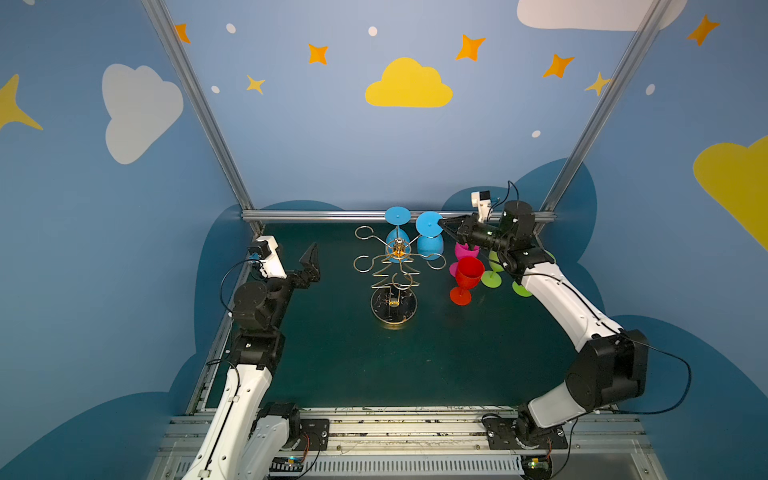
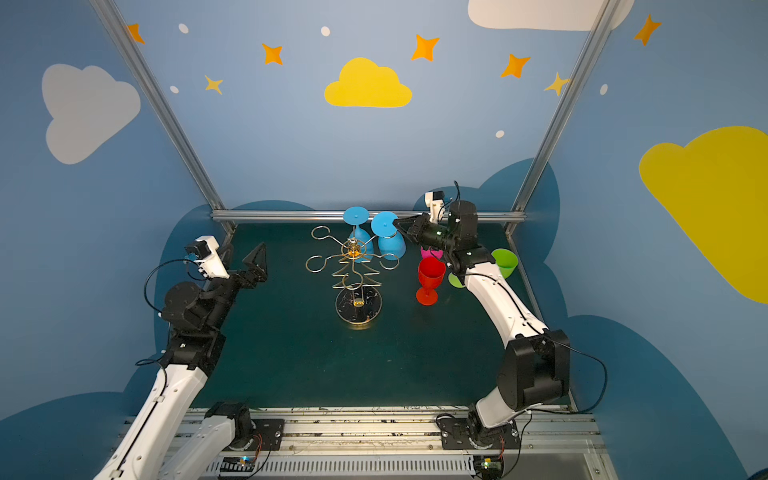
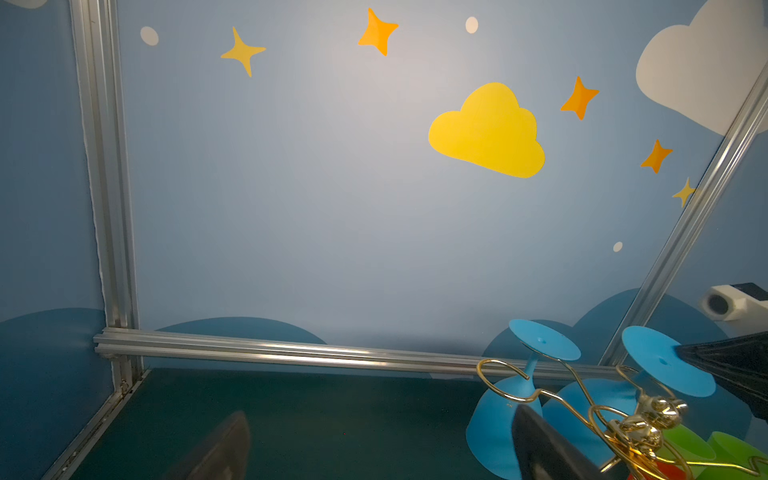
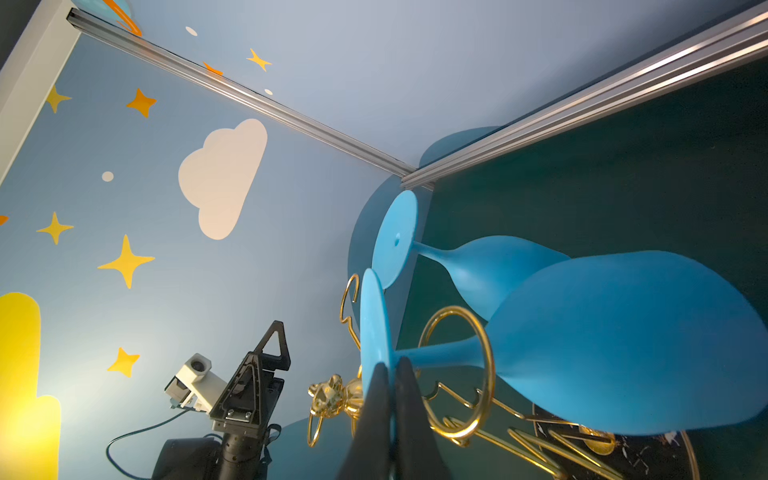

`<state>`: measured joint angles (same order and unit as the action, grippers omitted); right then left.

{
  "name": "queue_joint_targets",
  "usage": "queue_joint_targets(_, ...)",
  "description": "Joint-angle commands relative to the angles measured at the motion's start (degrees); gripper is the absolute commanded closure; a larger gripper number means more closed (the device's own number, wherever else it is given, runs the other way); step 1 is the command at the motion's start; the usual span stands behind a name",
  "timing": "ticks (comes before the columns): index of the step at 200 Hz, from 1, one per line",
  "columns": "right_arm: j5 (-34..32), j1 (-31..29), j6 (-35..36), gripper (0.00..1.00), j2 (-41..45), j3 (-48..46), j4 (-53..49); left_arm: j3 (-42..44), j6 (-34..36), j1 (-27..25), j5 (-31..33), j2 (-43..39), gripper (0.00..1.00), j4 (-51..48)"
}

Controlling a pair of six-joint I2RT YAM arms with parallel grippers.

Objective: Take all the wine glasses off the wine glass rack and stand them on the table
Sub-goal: 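Move the open right gripper toward the blue glass hanging on the rack, then close the right gripper on the blue glass base and lift it off the hook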

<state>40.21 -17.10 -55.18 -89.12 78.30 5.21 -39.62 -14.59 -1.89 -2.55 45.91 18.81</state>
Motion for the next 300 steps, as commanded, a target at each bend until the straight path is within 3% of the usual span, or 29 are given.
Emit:
queue_joint_targets(1,1.5,-0.9,-0.2,1.0,0.0,0.1,2.0,0.7,0.1,0.2,0.5,-0.8,0.03,0.2)
queue_joint_targets(146,-0.3,-2.5,2.9,1.0,6.2,-5.6,-2.6,0.7,-0.1,0.2,0.5,-0.8,0.03,0.1)
queue_joint_targets(256,-2.0,4.8,4.0,1.0,14.4,-10.7,-4.2,0.5,-1.2,0.0,0.4,-1.4,0.03,0.0)
queue_joint_targets(284,-3.4,7.1,7.1,1.0,17.6,-8.6,-7.9,-1.6,-3.8,0.2,-2.4,-1.7,0.05,-2.0)
queue_joint_targets(300,-4.9,7.7,9.9,1.0,19.3,-6.6,-10.8,-3.2,-7.2,0.3,-7.1,-1.4,0.08,-2.7)
